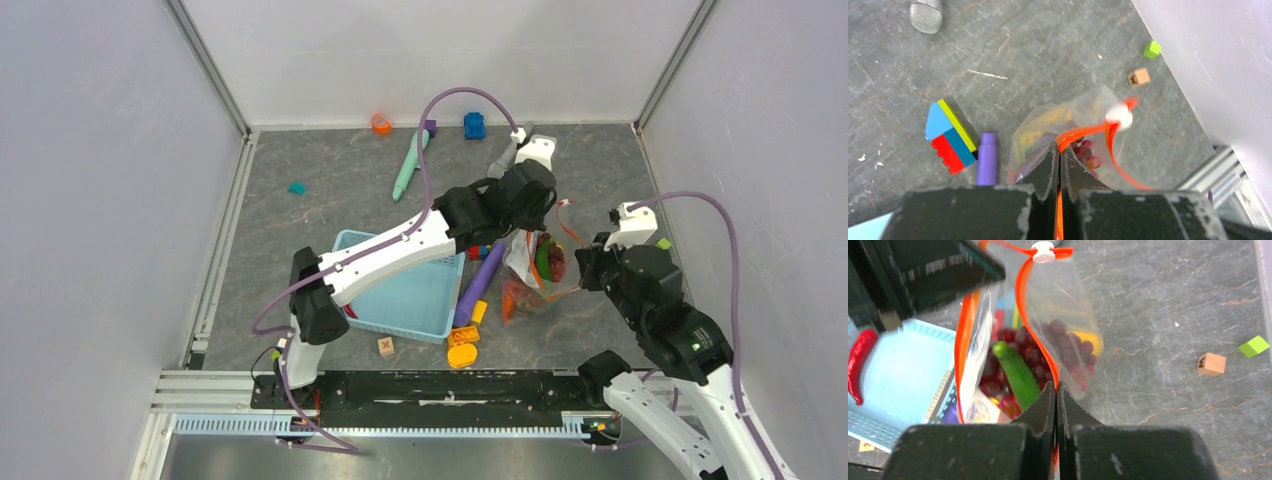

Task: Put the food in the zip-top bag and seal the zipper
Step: Adjust the zipper food storage bag at the center of the board.

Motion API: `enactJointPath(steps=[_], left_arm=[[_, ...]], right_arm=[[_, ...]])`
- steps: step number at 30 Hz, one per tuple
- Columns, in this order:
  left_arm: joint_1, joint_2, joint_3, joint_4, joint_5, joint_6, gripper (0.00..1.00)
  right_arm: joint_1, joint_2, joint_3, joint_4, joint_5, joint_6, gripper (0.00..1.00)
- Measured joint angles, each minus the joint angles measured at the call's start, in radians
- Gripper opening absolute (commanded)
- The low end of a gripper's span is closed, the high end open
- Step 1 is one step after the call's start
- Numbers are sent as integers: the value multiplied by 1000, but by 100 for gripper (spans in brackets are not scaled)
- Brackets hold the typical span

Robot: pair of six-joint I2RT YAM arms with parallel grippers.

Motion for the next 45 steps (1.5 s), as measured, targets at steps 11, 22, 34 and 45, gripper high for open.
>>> enactJointPath(steps=[11, 22, 34, 45], left_arm=[[21, 207, 208, 4, 132, 0, 5], [5, 98, 19, 188, 319, 33, 14], [6, 74, -115, 160, 280, 39, 73], [6, -303, -513, 135, 77, 62, 100]], right_arm=[[0, 18, -17, -37, 53, 2, 0], [0, -13, 71, -8, 90, -27, 0], [0, 30, -175, 95, 42, -5, 0], [0, 9, -197, 155, 42, -2, 0]])
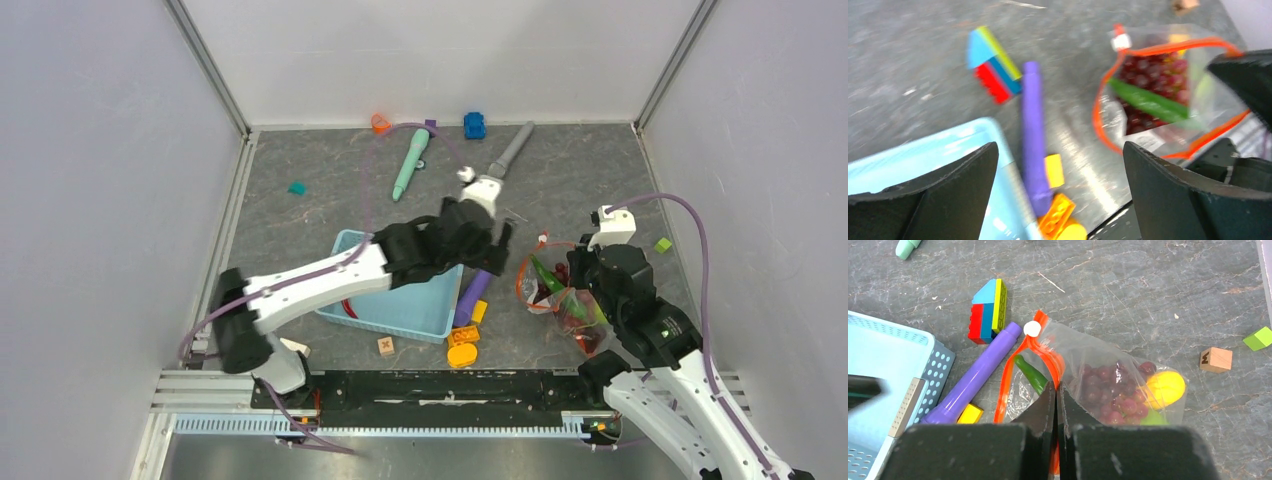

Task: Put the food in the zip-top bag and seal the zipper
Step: Adjust the zipper food storage bag at the center of the board, then pick up the fake vegetable from the bin.

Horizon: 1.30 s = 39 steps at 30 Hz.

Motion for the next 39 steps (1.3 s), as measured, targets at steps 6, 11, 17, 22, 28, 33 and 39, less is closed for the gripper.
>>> enactJointPath(steps=[6, 11, 17, 22, 28, 33, 39], left_arm=[[108, -336, -311, -117, -235, -117, 100], [261, -365, -491, -288, -345, -253, 100], [330, -292, -601, -384, -421, -332, 100], [389, -198, -651, -282, -414, -332, 98], [435, -150, -697, -138, -379, -328, 96], [452, -150, -743, -27, -370, -303, 97], [460, -159, -797, 138, -339, -302, 97]], right_arm=[[0, -12, -23, 26, 0, -8, 0], [0, -13, -33, 42, 0, -13, 0], [0, -13, -33, 48, -3, -18, 0], [0, -13, -33, 49, -7, -18, 0], [0, -10, -33, 55, -6, -18, 0], [0, 0, -33, 62, -6, -18, 0], [0, 11, -33, 65, -6, -18, 0]])
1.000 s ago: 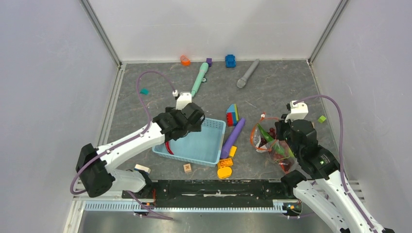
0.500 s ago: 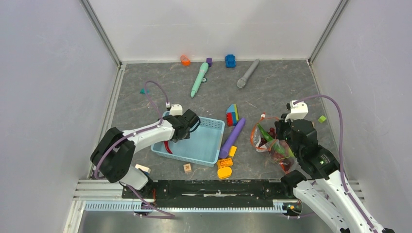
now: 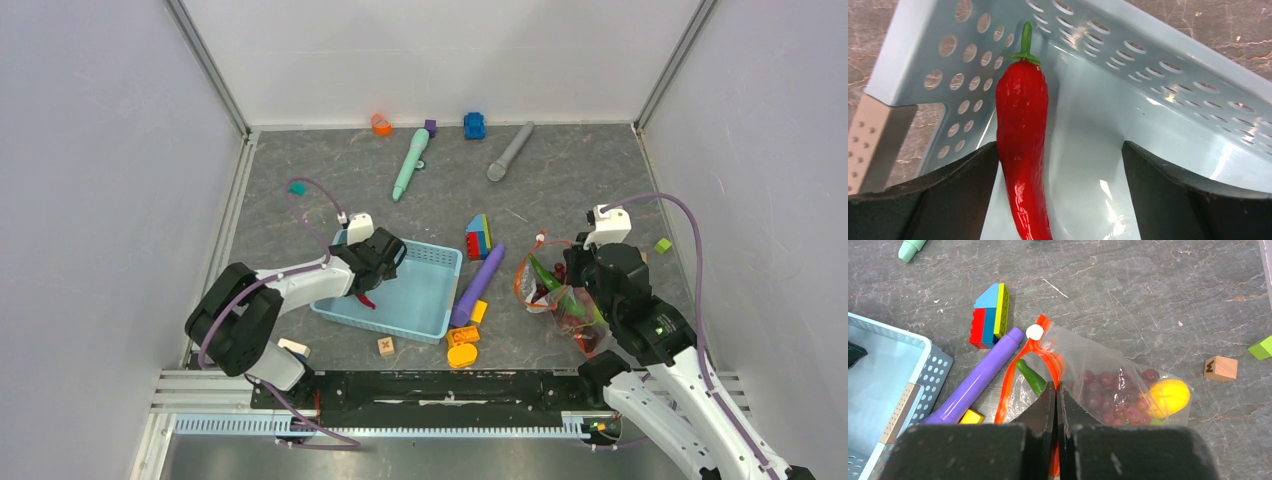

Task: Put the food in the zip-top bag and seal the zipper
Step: Pick up the fake vegetable from the bin.

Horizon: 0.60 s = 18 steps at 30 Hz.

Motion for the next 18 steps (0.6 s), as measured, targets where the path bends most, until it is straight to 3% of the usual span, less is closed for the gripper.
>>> enactJointPath(steps=[5, 18], left_arm=[[0, -30, -50, 81, 29, 0, 83], [0, -61, -84, 123, 71, 0, 16]], right_arm=[[0, 5, 0, 5, 0, 0, 0], [0, 18, 0, 13, 0, 3, 0]])
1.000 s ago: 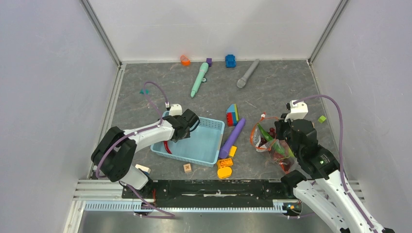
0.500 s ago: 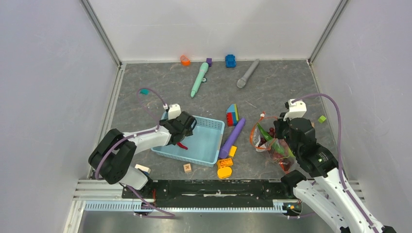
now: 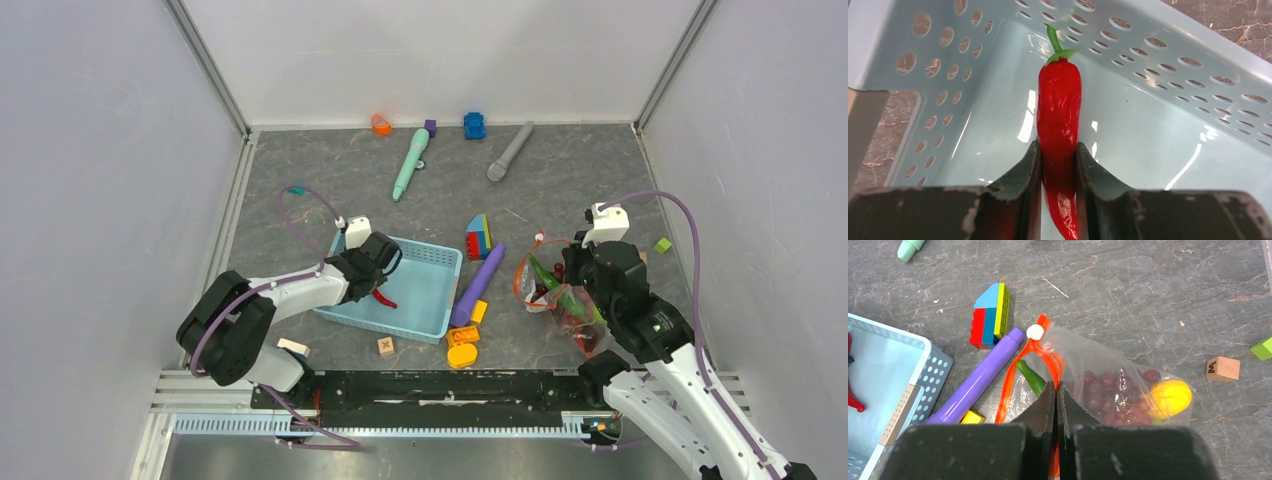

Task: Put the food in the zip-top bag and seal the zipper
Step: Pick up the fake vegetable from the bin, then place the fake vegetable in the zipper food storage bag.

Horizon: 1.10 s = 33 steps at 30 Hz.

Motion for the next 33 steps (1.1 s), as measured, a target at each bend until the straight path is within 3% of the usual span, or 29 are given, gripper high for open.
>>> enactJointPath(steps=[3, 9, 14, 20, 23, 26, 33], left_arm=[[0, -2, 0, -3, 5, 1, 3], [-5, -95, 4, -81, 39, 5, 2], [-80, -301, 43, -116, 42, 26, 2], [-246, -489, 43, 151, 79, 84, 4], [-348, -442, 51, 306, 34, 94, 4], [-438, -293, 127, 365, -50, 102, 4], [-490, -55, 281, 500, -131, 107, 5]], right_arm=[[0, 0, 0, 0, 0, 0, 0], [0, -3, 0, 0, -5, 1, 0], [0, -3, 0, 0, -25, 12, 0], [0, -3, 0, 3, -53, 44, 0], [0, -10, 0, 13, -76, 74, 0], [0, -18, 0, 23, -106, 102, 0], [0, -35, 0, 48, -169, 162, 0]])
